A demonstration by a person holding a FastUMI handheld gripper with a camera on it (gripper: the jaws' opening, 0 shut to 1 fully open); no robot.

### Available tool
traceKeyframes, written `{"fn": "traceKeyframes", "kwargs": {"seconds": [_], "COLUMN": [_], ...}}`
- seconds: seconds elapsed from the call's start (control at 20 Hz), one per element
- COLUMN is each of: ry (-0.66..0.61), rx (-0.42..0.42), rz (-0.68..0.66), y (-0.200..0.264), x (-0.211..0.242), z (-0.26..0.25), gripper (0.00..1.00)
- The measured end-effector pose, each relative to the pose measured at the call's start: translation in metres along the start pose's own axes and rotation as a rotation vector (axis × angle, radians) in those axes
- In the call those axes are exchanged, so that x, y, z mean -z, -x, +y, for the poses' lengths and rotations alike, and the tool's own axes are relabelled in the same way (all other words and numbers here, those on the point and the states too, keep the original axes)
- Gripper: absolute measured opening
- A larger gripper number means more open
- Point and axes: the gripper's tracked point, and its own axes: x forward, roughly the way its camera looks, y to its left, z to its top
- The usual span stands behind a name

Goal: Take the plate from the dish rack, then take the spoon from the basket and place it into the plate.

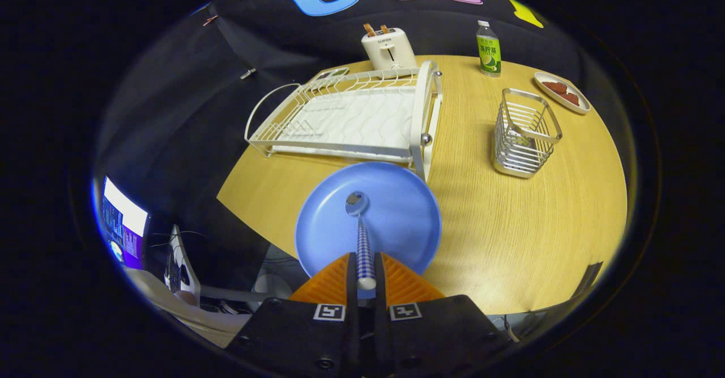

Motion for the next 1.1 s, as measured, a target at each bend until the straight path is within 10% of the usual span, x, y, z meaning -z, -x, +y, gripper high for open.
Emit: {"fn": "traceKeyframes", "kwargs": {"seconds": [0.45,0.6,0.7,1.1], "ry": [0.038,0.013,0.005,0.030], "rx": [0.097,0.093,0.088,0.072], "rz": [0.057,0.049,0.046,-0.071], "y": [-0.021,-0.023,-0.022,0.007], "x": [0.013,0.010,0.007,-0.043], "z": [-0.017,-0.016,-0.014,0.005], "gripper": [0.23,0.73,0.88,0.98]}}
